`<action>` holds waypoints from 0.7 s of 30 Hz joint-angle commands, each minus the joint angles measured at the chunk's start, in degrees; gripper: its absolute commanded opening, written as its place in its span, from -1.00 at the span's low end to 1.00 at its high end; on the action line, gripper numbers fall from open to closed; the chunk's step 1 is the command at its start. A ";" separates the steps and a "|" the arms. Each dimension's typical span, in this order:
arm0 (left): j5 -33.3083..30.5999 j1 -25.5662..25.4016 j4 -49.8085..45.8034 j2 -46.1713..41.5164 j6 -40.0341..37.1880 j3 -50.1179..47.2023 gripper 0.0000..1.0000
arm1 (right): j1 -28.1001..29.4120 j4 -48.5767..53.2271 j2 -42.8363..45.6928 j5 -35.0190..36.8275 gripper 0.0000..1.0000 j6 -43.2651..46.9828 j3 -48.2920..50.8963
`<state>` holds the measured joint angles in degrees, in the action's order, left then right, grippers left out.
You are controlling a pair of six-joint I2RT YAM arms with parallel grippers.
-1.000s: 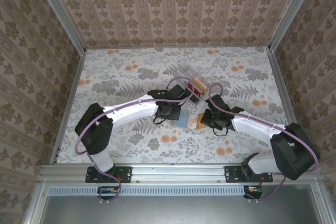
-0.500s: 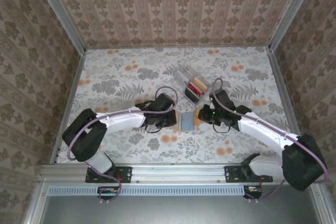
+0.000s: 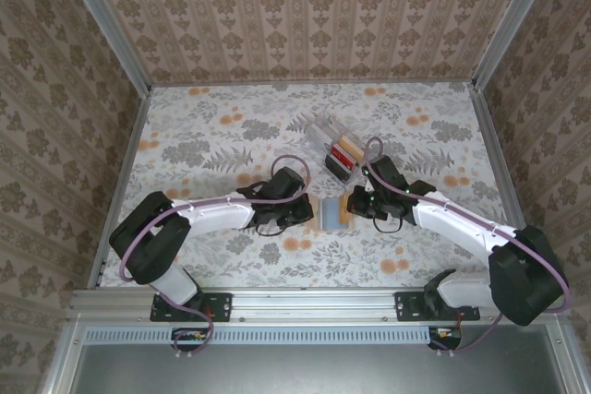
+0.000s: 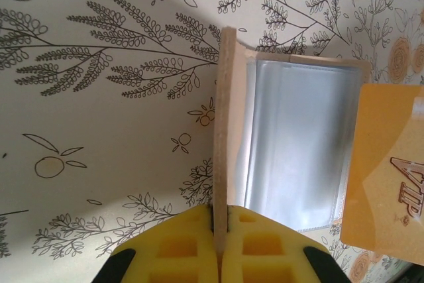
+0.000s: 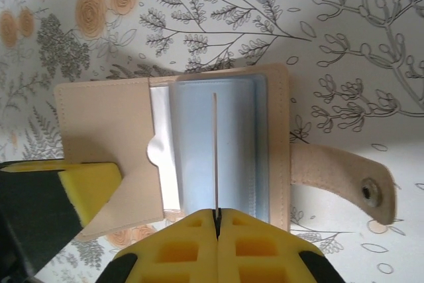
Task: Put the credit cards into the card holder
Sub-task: Flip over the card slot in the card holder.
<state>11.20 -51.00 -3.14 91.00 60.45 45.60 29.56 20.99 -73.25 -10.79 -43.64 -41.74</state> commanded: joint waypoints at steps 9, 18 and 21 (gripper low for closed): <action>0.65 -0.32 -0.73 -0.72 0.29 -0.34 -0.96 | 0.29 3.72 -1.00 3.92 -0.89 2.58 -1.14; 1.19 -0.39 -1.02 0.34 -0.05 0.26 -0.95 | 0.26 2.06 -3.41 3.47 -0.89 3.05 -0.56; 1.48 -0.40 -1.08 0.83 -0.31 0.54 -0.95 | 0.23 0.18 -4.70 1.81 -0.90 2.36 -0.04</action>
<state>11.62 -51.00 -3.16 91.00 60.45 45.63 29.56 22.37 -76.77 -7.97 -41.71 -41.74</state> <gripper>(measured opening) 0.054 0.057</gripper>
